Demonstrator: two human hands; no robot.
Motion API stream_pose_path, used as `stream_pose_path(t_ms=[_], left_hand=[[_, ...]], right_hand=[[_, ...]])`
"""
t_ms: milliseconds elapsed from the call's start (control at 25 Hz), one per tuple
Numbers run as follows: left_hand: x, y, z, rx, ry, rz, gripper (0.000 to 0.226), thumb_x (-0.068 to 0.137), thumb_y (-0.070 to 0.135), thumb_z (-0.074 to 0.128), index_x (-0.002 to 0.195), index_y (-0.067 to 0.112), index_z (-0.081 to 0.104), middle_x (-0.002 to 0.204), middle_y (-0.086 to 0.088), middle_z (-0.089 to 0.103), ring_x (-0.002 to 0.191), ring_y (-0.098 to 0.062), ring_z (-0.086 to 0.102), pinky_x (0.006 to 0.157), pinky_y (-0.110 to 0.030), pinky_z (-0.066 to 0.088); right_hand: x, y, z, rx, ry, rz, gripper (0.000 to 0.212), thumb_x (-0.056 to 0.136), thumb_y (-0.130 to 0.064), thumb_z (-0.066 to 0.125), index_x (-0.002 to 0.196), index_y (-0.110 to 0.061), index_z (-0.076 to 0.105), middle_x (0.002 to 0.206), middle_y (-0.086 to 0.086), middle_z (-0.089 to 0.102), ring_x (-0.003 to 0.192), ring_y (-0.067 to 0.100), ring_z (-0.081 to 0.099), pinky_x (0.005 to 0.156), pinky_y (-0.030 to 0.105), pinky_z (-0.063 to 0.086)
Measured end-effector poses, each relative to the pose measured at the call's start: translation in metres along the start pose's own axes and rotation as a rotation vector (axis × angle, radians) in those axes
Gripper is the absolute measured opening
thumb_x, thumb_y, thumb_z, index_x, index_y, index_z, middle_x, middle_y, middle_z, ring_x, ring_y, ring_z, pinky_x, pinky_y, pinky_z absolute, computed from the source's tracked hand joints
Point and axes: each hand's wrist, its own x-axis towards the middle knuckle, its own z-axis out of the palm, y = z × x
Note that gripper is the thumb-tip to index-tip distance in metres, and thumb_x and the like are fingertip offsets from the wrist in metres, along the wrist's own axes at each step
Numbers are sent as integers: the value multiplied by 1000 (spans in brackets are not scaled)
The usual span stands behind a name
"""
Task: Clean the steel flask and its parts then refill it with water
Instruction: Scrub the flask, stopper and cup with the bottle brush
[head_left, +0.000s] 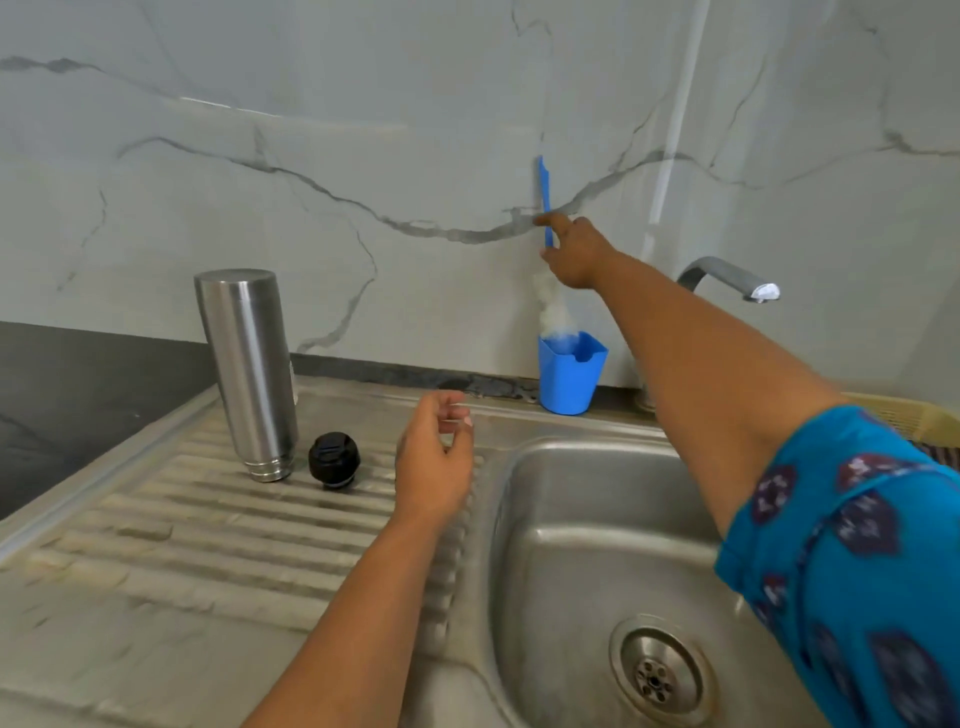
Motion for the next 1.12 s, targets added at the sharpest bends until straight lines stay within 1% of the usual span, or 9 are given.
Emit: stream_pose_path(t_ms=[120,280,360,440,520,600,800,920,1120], left_hand=[[-4,-3,2,-1,-22,14,24,96,12,58,112,29,56,102,7,64,94,-7,60,73,-12,44],[-3,-1,-1,-2,-21,44,25,95,11,60,113,28,56,103,9,63,95,-4,59,70,-11,44],[-1,2,-2,-3,-5,54,25,94,11,61,113,27,56,103,9,63,95,-4,59,68,-9,44],[-3,5,0,-1,-9,77,26,93,12,62,113,27,57,102,11,63,95,-4,60,66,-9,43],[-6,8,2,18,-34,88,27,91,13,64,111,29,56,102,12,63,95,-5,60,66,-10,43],[-7,8,2,25,-43,86,28,91,13,65,111,31,55,102,13,63,96,-5,59,66,-11,44],[-3,11,-1,2,-3,80,28,90,13,65,107,33,55,101,13,63,94,-6,60,66,-18,46],[-4,12,0,-5,-15,98,27,90,12,66,108,30,57,101,13,63,93,-6,61,66,-16,47],[-7,25,2,-72,-13,107,26,90,10,67,108,26,57,100,9,64,91,-10,61,66,-15,47]], right_hand=[[17,-1,21,110,-1,66,41,101,-21,42,142,-17,40,139,20,38,116,33,52,93,30,40],[20,9,38,338,344,38,36,91,5,42,113,-11,65,107,15,62,93,26,61,81,30,49],[13,12,26,371,435,-17,35,88,8,44,109,-13,61,91,11,60,79,22,57,72,34,50],[5,13,9,370,499,-30,40,88,6,49,122,-16,47,86,15,60,75,23,59,68,36,51],[0,17,1,323,500,29,56,88,1,55,136,-17,33,87,13,61,75,22,59,69,32,50],[-3,27,8,253,400,95,58,89,-4,60,140,-12,33,95,14,62,81,22,59,74,33,50],[-6,23,-3,315,411,81,29,89,-7,64,116,-7,55,93,8,60,81,19,57,77,32,52],[-12,12,-33,377,468,20,21,90,-6,63,110,-7,56,89,3,57,77,18,58,70,28,50],[-33,0,-83,621,543,102,4,95,-7,55,98,-9,56,91,5,58,67,14,59,68,29,60]])
